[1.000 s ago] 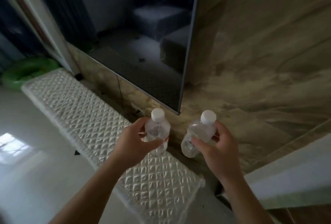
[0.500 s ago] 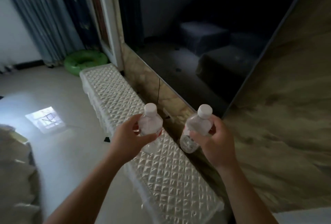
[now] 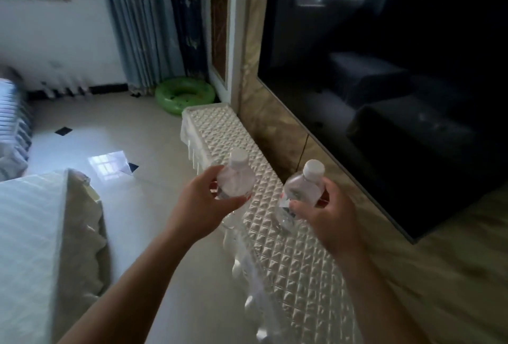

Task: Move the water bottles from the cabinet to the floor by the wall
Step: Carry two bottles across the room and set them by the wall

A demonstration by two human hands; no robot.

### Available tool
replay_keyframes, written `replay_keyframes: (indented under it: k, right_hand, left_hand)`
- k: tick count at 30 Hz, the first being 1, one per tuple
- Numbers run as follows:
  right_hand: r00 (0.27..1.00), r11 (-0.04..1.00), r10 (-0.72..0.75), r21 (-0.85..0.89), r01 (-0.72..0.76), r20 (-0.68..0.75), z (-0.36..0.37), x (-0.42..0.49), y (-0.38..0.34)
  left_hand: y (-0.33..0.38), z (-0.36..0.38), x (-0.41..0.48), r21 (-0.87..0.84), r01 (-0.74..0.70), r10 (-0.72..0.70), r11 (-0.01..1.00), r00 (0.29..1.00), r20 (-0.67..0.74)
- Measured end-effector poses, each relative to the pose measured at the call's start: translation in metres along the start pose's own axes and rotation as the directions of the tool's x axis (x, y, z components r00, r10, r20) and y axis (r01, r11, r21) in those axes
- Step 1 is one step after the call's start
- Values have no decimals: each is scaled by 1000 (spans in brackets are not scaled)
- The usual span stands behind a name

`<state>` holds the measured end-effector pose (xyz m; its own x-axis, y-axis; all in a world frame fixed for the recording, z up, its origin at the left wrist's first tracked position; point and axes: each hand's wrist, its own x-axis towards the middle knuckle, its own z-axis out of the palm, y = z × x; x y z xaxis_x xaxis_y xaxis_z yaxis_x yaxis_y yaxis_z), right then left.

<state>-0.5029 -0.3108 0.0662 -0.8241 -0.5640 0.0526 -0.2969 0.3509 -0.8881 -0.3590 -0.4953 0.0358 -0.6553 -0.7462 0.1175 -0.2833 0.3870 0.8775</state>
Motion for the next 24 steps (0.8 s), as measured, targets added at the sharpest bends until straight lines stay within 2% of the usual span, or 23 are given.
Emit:
replay_keyframes:
  k: [12, 20, 24]
  right_hand:
    - [966, 992, -123, 52, 114, 227, 129, 47, -58]
    - [921, 982, -186, 91, 164, 342, 201, 106, -71]
    - [903, 983, -180, 108, 149, 390, 230, 159, -70]
  left_hand:
    - [-61, -110, 20, 1, 85, -82, 996, 971, -224]
    - [-96, -147, 56, 41, 165, -144, 985, 938, -314]
    - [-102, -152, 105, 42, 203, -176, 978, 918, -355]
